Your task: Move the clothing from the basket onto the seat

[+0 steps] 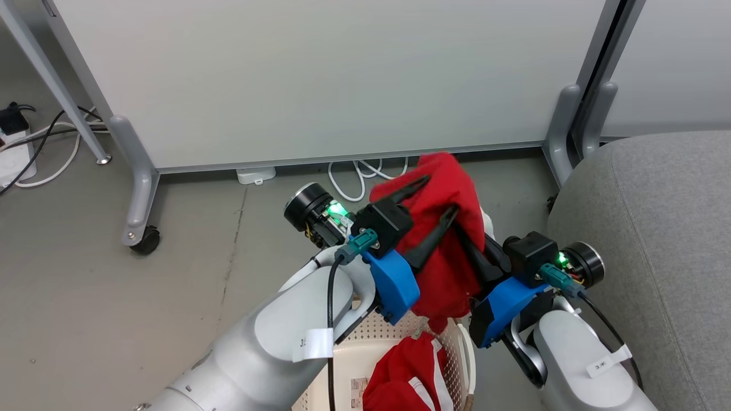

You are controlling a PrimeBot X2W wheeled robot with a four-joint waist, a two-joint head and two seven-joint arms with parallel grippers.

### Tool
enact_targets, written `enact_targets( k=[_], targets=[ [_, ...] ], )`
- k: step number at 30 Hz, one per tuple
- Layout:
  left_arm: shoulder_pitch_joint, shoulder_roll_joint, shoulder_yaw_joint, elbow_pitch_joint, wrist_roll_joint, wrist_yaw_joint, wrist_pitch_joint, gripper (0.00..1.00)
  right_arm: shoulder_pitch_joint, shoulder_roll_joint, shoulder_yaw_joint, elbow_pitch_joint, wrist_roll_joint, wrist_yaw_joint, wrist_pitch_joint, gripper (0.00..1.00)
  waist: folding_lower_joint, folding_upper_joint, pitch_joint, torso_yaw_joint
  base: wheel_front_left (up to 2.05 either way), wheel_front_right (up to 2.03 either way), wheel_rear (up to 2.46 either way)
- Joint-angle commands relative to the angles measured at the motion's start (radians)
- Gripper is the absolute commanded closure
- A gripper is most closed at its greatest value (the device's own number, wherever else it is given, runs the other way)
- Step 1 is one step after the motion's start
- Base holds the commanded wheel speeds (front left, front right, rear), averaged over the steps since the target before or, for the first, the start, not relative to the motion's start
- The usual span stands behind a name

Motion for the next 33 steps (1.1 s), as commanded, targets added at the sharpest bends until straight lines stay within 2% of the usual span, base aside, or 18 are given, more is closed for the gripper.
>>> enact_targets(
  k=[1, 14, 33],
  targets=[
    [-0.014, -0.001, 0.001, 0.004, -0.001, -0.001, -0.002, 0.00, 0.010, -0.003, -0.003, -0.007, 0.001, 0.000, -0.004, 1.00, 0.0000, 0.0000, 0.000, -0.001, 0.00, 0.00, 0.00],
    [0.006, 0.004, -0.001, -0.004, 0.008, 0.012, -0.009, 0.00, 0.014, -0.006, -0.066, -0.042, 0.008, 0.000, -0.004, 1.00, 0.0000, 0.0000, 0.031, -0.038, 0.00, 0.00, 0.00],
    [0.053, 0.044, 0.003, -0.110, 0.039, 0.036, -0.010, 0.00, 0.005, -0.010, -0.259, -0.138, -0.013, 0.000, -0.004, 1.00, 0.0000, 0.0000, 0.149, -0.245, 0.00, 0.00, 0.00]
  ],
)
